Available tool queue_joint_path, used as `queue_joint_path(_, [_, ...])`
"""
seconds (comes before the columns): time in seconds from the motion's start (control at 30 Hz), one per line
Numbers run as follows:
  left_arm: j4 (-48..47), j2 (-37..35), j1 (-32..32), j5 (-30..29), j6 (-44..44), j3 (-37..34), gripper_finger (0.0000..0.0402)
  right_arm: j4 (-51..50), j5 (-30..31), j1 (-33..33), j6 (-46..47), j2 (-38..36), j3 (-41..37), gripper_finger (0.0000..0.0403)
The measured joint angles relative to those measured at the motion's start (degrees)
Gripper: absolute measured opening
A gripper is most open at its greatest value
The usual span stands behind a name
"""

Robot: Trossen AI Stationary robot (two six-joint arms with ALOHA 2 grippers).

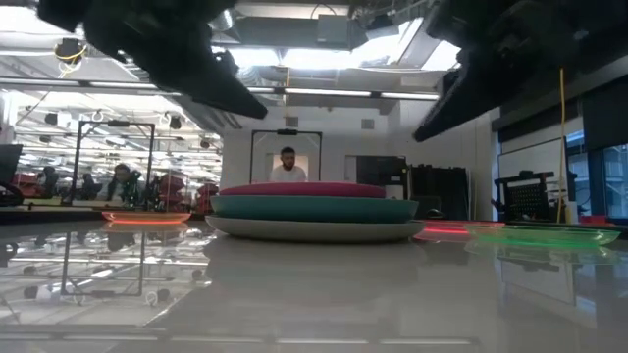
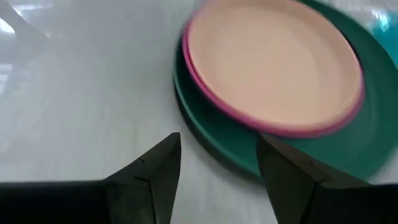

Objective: Stack plastic plates
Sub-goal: Stack the light green plate on top of the beige plate

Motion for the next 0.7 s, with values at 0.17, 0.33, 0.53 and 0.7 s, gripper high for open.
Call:
queue_joint_path(0.17, [11.1, -0.1, -3.6, -0.4, -3.0, -6.3, 0.0131, -12.2, -0.1, 0.0, 7.2, -4.2, 0.0, 0.0198])
queue_joint_path(0.33, [24.1, -0.1, -6.6, -3.0, -7.4, -14.3, 0.0121, -23.7, -0.2, 0.0, 13.6, -3.9, 0.0, 0.0198])
queue_joint_path(0.53, [32.6, -0.1, -9.2, -10.8, -9.3, -19.6, 0.0114, -31.2, -0.1, 0.0, 21.7, -1.1, 0.0, 0.0198])
queue_joint_path(0.7, [32.8, -0.1, -9.5, -13.3, -8.7, -19.8, 0.0114, -31.2, -0.2, 0.0, 23.5, 2.7, 0.0, 0.0198])
